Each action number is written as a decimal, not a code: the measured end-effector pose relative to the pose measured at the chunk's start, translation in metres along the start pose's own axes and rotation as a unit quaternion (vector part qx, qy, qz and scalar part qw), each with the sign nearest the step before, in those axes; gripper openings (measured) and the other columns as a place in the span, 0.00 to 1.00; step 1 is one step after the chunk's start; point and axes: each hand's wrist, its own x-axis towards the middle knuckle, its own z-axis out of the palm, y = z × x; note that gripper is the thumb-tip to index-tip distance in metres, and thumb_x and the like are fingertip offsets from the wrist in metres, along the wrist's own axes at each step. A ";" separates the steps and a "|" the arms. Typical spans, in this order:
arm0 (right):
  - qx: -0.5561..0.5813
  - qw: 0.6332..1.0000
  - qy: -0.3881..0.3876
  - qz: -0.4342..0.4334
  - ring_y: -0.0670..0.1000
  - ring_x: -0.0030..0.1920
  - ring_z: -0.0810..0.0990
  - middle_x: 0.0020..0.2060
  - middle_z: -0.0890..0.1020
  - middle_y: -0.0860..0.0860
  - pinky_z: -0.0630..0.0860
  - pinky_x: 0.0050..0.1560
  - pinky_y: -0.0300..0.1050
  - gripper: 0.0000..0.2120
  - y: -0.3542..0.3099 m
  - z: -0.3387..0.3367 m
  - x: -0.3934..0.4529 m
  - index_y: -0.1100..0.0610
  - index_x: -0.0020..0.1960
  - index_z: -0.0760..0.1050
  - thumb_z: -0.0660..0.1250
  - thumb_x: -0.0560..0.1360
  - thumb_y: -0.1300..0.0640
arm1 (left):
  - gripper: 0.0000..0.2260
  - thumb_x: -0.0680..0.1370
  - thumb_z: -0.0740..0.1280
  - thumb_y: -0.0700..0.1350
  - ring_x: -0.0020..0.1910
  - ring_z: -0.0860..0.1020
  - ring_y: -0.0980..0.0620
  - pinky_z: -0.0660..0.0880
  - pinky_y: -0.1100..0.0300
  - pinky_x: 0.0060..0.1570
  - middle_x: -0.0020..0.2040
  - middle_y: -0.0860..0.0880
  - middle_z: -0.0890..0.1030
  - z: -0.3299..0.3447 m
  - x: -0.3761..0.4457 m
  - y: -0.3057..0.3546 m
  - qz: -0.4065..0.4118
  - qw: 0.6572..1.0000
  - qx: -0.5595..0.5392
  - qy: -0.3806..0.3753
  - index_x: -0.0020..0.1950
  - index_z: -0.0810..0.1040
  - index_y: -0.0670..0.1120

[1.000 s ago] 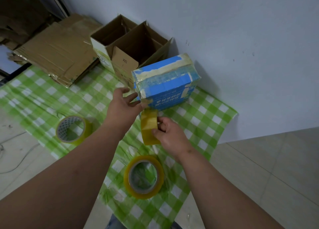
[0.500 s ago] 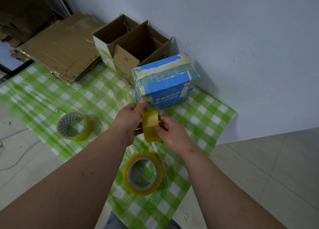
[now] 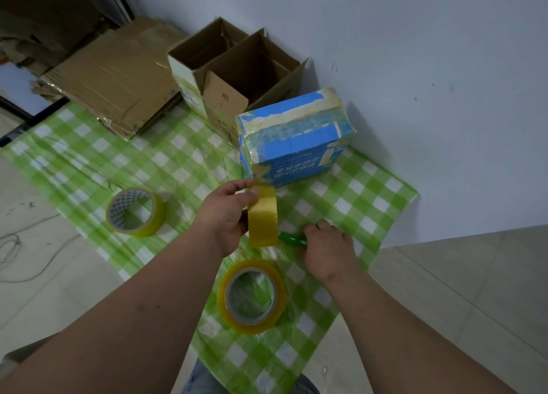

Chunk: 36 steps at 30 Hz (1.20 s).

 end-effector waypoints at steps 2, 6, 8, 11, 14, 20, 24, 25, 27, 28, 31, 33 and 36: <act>-0.027 0.999 0.017 -0.010 0.55 0.58 0.74 0.57 0.75 0.52 0.67 0.58 0.52 0.14 0.000 0.003 0.001 0.51 0.62 0.73 0.61 0.78 0.54 | 0.07 0.77 0.70 0.37 0.34 0.82 0.49 0.80 0.55 0.34 0.40 0.49 0.86 -0.001 0.001 0.001 0.004 1.000 0.000 -0.005 0.53 0.82 0.47; -0.036 0.999 0.018 -0.012 0.55 0.57 0.74 0.56 0.76 0.53 0.68 0.57 0.52 0.13 0.002 0.003 0.002 0.53 0.60 0.72 0.60 0.76 0.58 | 0.07 0.77 0.70 0.38 0.36 0.81 0.48 0.79 0.54 0.36 0.41 0.49 0.85 0.001 0.001 0.001 0.002 1.000 0.004 -0.002 0.52 0.82 0.48; -0.021 0.999 0.028 -0.006 0.54 0.54 0.76 0.54 0.77 0.52 0.68 0.55 0.50 0.11 0.005 0.000 0.001 0.54 0.57 0.70 0.60 0.75 0.58 | 0.07 0.77 0.70 0.37 0.36 0.80 0.48 0.78 0.54 0.36 0.41 0.48 0.85 0.004 0.001 0.000 -0.003 1.000 0.000 0.003 0.51 0.82 0.48; 0.058 0.997 0.041 0.012 0.53 0.42 0.76 0.42 0.78 0.50 0.70 0.49 0.48 0.07 0.012 -0.009 -0.001 0.53 0.51 0.63 0.60 0.76 0.59 | 0.07 0.76 0.70 0.37 0.34 0.80 0.49 0.77 0.56 0.33 0.40 0.49 0.84 0.007 0.001 -0.002 -0.006 1.000 -0.011 0.010 0.50 0.82 0.48; 0.168 0.983 0.053 0.052 0.52 0.33 0.74 0.34 0.73 0.49 0.67 0.33 0.45 0.10 0.019 -0.022 -0.001 0.51 0.50 0.59 0.59 0.76 0.60 | 0.07 0.76 0.70 0.37 0.35 0.79 0.49 0.76 0.57 0.33 0.40 0.49 0.84 0.010 0.000 -0.002 -0.007 1.000 -0.018 0.008 0.49 0.82 0.48; 0.262 0.952 0.153 -0.043 0.45 0.31 0.73 0.30 0.73 0.44 0.62 0.30 0.42 0.04 0.008 -0.054 -0.008 0.46 0.51 0.65 0.58 0.81 0.47 | 0.07 0.76 0.70 0.37 0.40 0.77 0.47 0.74 0.54 0.38 0.43 0.48 0.82 0.014 0.000 -0.005 -0.005 1.000 -0.024 -0.002 0.49 0.82 0.48; 0.218 0.954 0.159 -0.129 0.48 0.41 0.76 0.42 0.78 0.46 0.70 0.40 0.47 0.10 -0.004 -0.072 -0.009 0.49 0.61 0.71 0.56 0.82 0.49 | 0.07 0.77 0.69 0.37 0.39 0.77 0.48 0.75 0.55 0.37 0.43 0.48 0.82 0.016 -0.001 -0.003 0.000 1.000 -0.022 -0.003 0.50 0.81 0.48; 0.207 0.955 0.163 -0.135 0.49 0.44 0.76 0.45 0.79 0.47 0.72 0.42 0.48 0.11 -0.006 -0.076 -0.008 0.48 0.62 0.71 0.56 0.82 0.49 | 0.07 0.77 0.69 0.37 0.39 0.77 0.48 0.75 0.56 0.36 0.43 0.48 0.82 0.016 -0.001 -0.003 0.001 1.000 -0.022 -0.004 0.50 0.81 0.48; 0.190 0.956 0.172 -0.140 0.50 0.46 0.77 0.47 0.80 0.49 0.74 0.45 0.49 0.13 -0.009 -0.081 -0.007 0.47 0.64 0.73 0.57 0.82 0.48 | 0.08 0.77 0.69 0.37 0.37 0.78 0.49 0.76 0.57 0.35 0.43 0.48 0.82 0.016 0.000 -0.002 0.003 1.000 -0.024 -0.006 0.52 0.81 0.48; 0.186 0.956 0.176 -0.143 0.51 0.47 0.77 0.48 0.80 0.49 0.75 0.45 0.49 0.14 -0.011 -0.083 -0.006 0.47 0.64 0.75 0.58 0.81 0.48 | 0.08 0.77 0.69 0.37 0.37 0.78 0.49 0.76 0.57 0.34 0.42 0.48 0.83 0.016 0.000 -0.002 0.004 1.000 -0.024 -0.007 0.52 0.81 0.48; 0.168 0.956 0.191 -0.146 0.51 0.47 0.78 0.49 0.80 0.49 0.75 0.44 0.47 0.15 -0.014 -0.087 -0.003 0.48 0.65 0.76 0.60 0.81 0.48 | 0.08 0.77 0.69 0.37 0.35 0.79 0.50 0.76 0.58 0.31 0.39 0.50 0.84 0.015 0.000 -0.001 0.005 1.000 -0.023 -0.011 0.52 0.81 0.48; 0.158 0.957 0.200 -0.143 0.51 0.47 0.78 0.49 0.80 0.48 0.73 0.43 0.45 0.16 -0.016 -0.089 -0.001 0.48 0.66 0.77 0.61 0.80 0.48 | 0.08 0.77 0.69 0.37 0.36 0.79 0.50 0.76 0.58 0.32 0.40 0.49 0.84 0.015 0.001 0.000 0.006 1.000 -0.023 -0.011 0.51 0.81 0.49; 0.152 0.954 0.215 -0.144 0.51 0.45 0.79 0.49 0.80 0.49 0.72 0.41 0.44 0.16 -0.019 -0.091 0.000 0.47 0.66 0.77 0.62 0.80 0.47 | 0.08 0.77 0.69 0.37 0.37 0.78 0.49 0.76 0.57 0.34 0.42 0.49 0.83 0.014 0.002 0.000 0.006 1.000 -0.024 -0.009 0.50 0.81 0.49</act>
